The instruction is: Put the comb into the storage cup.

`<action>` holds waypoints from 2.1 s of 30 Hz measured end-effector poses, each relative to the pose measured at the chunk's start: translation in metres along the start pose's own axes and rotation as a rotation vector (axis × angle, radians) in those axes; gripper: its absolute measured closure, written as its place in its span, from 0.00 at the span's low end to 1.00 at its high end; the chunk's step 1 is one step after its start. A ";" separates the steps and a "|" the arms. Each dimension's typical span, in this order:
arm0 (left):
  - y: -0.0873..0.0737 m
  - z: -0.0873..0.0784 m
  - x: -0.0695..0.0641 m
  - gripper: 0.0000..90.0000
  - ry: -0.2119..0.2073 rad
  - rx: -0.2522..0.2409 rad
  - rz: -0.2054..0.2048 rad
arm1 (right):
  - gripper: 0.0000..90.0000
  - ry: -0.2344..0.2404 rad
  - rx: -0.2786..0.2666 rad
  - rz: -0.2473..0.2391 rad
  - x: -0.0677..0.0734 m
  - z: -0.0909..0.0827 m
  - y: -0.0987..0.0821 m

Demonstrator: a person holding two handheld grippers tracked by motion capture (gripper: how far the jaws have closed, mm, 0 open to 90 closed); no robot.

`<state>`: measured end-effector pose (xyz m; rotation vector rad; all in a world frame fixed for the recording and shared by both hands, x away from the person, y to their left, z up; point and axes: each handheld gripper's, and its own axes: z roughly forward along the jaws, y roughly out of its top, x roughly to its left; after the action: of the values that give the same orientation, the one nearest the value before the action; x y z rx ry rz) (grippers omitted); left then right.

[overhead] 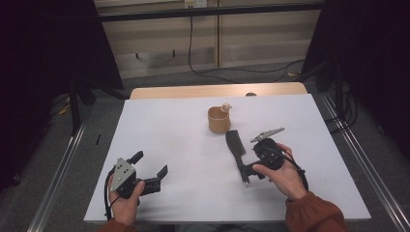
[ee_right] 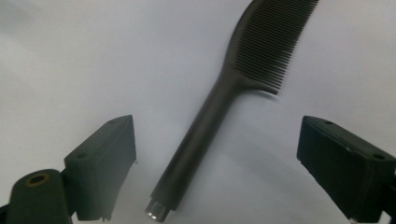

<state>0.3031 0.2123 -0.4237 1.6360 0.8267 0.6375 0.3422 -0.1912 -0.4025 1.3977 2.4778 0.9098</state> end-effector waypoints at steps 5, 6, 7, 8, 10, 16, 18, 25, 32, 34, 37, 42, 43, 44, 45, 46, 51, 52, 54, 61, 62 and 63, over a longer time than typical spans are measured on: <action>0.000 0.000 0.000 0.02 -0.003 0.002 0.001 | 0.10 0.004 0.046 -0.001 -0.002 0.008 0.007; 0.000 0.000 0.000 0.02 -0.003 0.001 0.001 | 0.10 0.005 0.061 0.001 -0.003 0.010 0.009; 0.000 0.000 0.000 0.02 -0.004 0.000 0.000 | 0.10 0.006 0.081 0.009 -0.003 0.012 0.010; 0.000 0.000 0.000 0.02 -0.004 0.000 0.000 | 0.12 0.009 0.096 0.020 -0.004 0.013 0.012; 0.000 0.001 0.000 0.02 -0.006 0.002 0.001 | 0.16 0.001 0.124 0.044 -0.006 0.016 0.016; 0.001 0.001 0.000 0.02 -0.009 0.003 0.008 | 0.25 0.001 0.204 0.073 -0.008 0.028 0.027; 0.001 0.001 0.000 0.02 -0.009 -0.001 0.003 | 0.28 -0.002 0.207 0.071 -0.005 0.031 0.028; 0.001 0.002 -0.001 0.02 -0.013 0.001 0.005 | 0.36 -0.011 0.235 0.091 -0.006 0.039 0.029; 0.001 0.002 0.000 0.02 -0.015 -0.001 0.005 | 0.44 -0.030 0.246 0.113 -0.005 0.047 0.033; 0.001 0.002 0.000 0.02 -0.014 0.001 0.007 | 0.47 -0.034 0.244 0.111 -0.004 0.047 0.033; 0.001 0.002 -0.001 0.02 -0.014 -0.002 0.005 | 0.53 -0.028 0.254 0.128 -0.002 0.047 0.033; 0.001 0.002 0.000 0.02 -0.014 -0.001 0.004 | 0.59 -0.039 0.271 0.139 -0.001 0.050 0.033; 0.001 0.002 0.000 0.02 -0.014 -0.003 0.003 | 0.61 -0.041 0.274 0.143 -0.001 0.051 0.034; 0.001 0.002 0.000 0.02 -0.015 0.000 0.006 | 0.63 -0.049 0.277 0.146 -0.001 0.051 0.034; 0.001 0.002 0.000 0.02 -0.015 -0.001 0.004 | 0.62 -0.050 0.278 0.152 -0.002 0.051 0.034; 0.001 0.002 0.000 0.02 -0.014 0.002 0.008 | 0.63 -0.052 0.284 0.156 -0.002 0.051 0.035; 0.001 0.002 -0.001 0.02 -0.018 0.002 0.009 | 0.67 -0.083 0.299 0.152 0.001 0.053 0.037; 0.001 0.003 -0.001 0.02 -0.017 0.002 0.009 | 0.67 -0.088 0.302 0.150 0.001 0.053 0.038; 0.001 0.003 0.000 0.02 -0.015 0.003 0.014 | 0.70 -0.095 0.304 0.154 0.001 0.053 0.038; 0.001 0.003 -0.001 0.02 -0.018 0.000 0.007 | 0.76 -0.090 0.297 0.189 -0.003 0.052 0.037; 0.001 0.003 -0.001 0.02 -0.018 0.000 0.008 | 0.76 -0.090 0.296 0.191 -0.003 0.052 0.037; 0.001 0.003 -0.001 0.02 -0.019 0.000 0.008 | 0.76 -0.089 0.296 0.195 -0.004 0.052 0.037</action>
<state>0.3050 0.2099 -0.4230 1.6433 0.8073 0.6269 0.3924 -0.1578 -0.4238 1.7557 2.5195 0.5103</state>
